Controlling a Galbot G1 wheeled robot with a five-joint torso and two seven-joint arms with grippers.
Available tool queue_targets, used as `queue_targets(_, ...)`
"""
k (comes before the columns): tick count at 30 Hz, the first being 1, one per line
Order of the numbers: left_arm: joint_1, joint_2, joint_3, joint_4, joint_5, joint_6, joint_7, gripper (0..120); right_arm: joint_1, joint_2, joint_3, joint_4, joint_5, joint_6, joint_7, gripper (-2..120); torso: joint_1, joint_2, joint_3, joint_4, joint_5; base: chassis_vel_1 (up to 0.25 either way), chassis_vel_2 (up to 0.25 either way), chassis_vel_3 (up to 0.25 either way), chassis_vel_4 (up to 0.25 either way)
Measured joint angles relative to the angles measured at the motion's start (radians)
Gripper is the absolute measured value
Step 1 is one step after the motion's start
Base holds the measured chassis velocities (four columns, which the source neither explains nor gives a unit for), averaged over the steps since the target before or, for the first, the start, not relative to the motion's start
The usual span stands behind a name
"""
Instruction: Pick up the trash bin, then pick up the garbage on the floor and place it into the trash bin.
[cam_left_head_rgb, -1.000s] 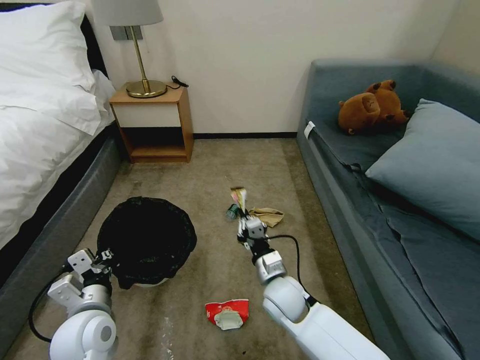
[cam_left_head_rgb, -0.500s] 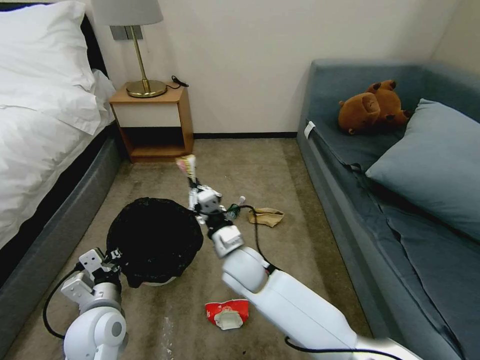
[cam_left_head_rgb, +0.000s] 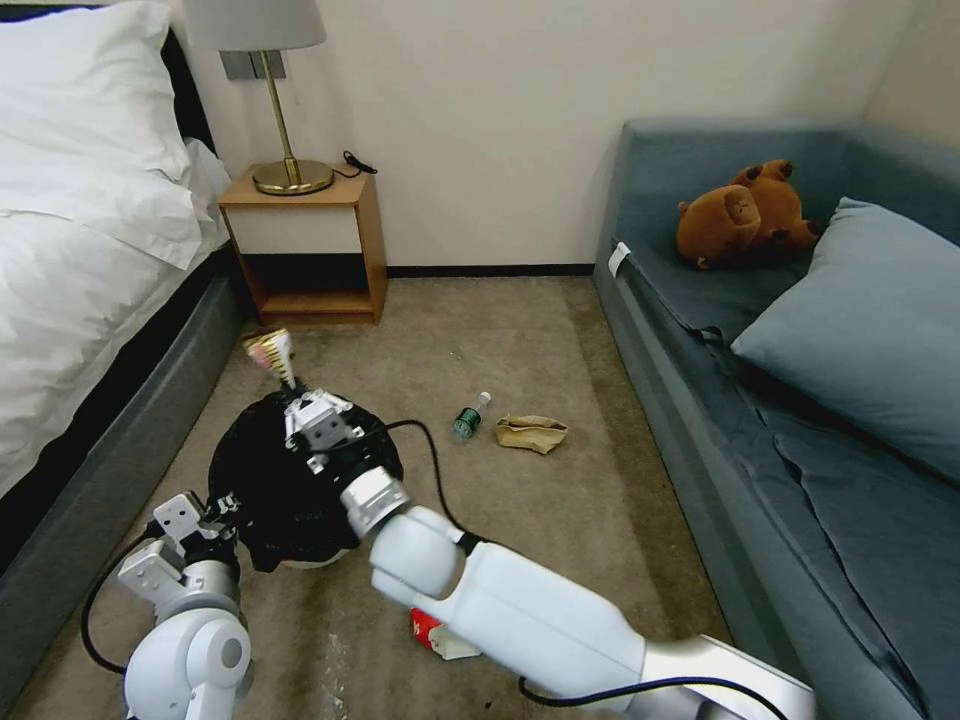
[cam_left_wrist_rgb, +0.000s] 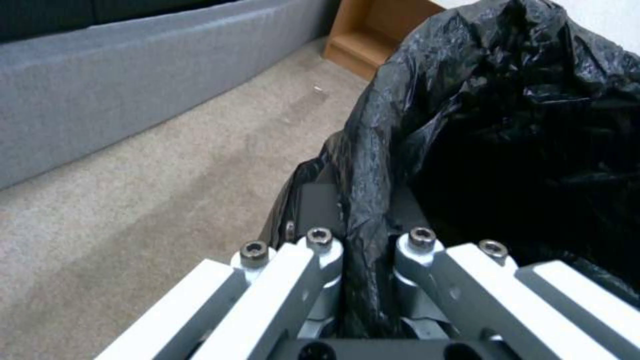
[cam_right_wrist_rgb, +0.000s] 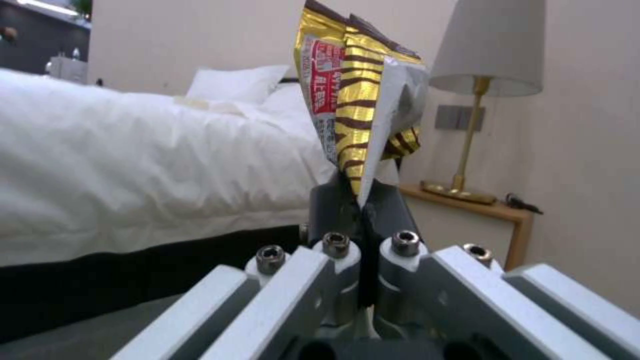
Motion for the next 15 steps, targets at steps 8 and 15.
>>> queue_targets(8, 0.004, -0.003, 0.016, -0.004, 0.009, -0.001, 0.000, 4, -0.038, 0.032, 0.004, -0.046, -0.032, 0.020, -0.009, 0, 0.000, 0.000, 0.000, 0.0000, 0.0000, 0.000, 0.000, 0.000, 0.000)
queue_targets(15, 0.008, -0.003, 0.017, -0.013, 0.011, -0.001, 0.001, 4, -0.069, 0.024, 0.016, -0.052, -0.042, 0.015, -0.029, 2, 0.000, 0.000, 0.000, -0.0001, 0.0001, 0.000, 0.000, 0.000, 0.000)
